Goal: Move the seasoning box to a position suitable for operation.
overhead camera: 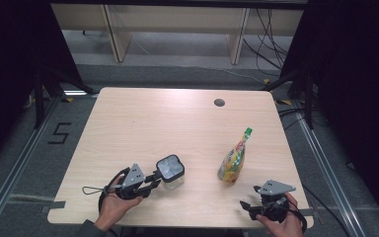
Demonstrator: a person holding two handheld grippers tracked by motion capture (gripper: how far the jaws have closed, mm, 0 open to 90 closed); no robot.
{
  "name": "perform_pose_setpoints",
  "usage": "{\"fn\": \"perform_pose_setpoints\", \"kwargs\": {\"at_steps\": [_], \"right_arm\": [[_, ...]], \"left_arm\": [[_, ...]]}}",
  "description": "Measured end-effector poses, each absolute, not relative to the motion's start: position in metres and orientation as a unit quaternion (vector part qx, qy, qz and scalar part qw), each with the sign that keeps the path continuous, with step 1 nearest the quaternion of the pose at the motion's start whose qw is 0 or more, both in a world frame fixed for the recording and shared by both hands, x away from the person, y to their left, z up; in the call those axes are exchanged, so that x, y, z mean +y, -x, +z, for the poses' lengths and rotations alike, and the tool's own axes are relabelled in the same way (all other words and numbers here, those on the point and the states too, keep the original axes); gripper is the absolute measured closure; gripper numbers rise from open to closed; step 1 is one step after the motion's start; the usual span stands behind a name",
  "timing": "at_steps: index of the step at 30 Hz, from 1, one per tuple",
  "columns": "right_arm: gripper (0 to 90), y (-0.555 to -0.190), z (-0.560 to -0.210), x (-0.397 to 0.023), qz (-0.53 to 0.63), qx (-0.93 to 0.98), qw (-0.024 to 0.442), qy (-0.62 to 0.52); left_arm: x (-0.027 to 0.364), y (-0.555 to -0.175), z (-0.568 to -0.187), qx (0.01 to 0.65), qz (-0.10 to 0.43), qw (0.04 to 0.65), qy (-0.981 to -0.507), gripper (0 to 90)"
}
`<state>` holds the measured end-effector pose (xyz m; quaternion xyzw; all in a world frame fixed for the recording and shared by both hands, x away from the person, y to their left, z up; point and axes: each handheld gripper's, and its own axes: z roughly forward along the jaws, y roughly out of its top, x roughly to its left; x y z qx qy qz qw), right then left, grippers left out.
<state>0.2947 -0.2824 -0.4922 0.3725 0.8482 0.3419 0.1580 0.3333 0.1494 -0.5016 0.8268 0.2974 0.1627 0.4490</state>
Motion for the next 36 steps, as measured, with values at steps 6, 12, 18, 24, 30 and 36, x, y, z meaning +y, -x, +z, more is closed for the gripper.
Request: {"fn": "perform_pose_setpoints", "kwargs": {"at_steps": [6,12,18,24,30,36], "right_arm": [[26.6,-0.295,-0.492,-0.282,0.341,0.849,0.159,-0.372],[26.7,-0.295,-0.492,-0.282,0.342,0.848,0.158,-0.372],[26.6,-0.295,-0.492,-0.282,0.342,0.848,0.158,-0.372],[26.6,-0.295,-0.492,-0.282,0.339,0.849,0.159,-0.372],[26.6,-0.295,-0.493,-0.283,0.338,0.851,0.162,-0.368],[26.7,-0.295,-0.492,-0.282,0.338,0.849,0.16,-0.373]], "left_arm": [[0.138,-0.322,-0.502,0.278,0.15,0.454,-0.833,72.9],[0.125,-0.311,-0.5,0.262,0.142,0.45,-0.842,72.9],[0.12,-0.307,-0.501,0.237,0.112,0.467,-0.845,72.9],[0.12,-0.311,-0.501,0.214,0.104,0.464,-0.853,72.8],[0.12,-0.322,-0.501,0.212,0.123,0.461,-0.853,72.3],[0.121,-0.33,-0.501,0.23,0.134,0.455,-0.85,70.5]]}}
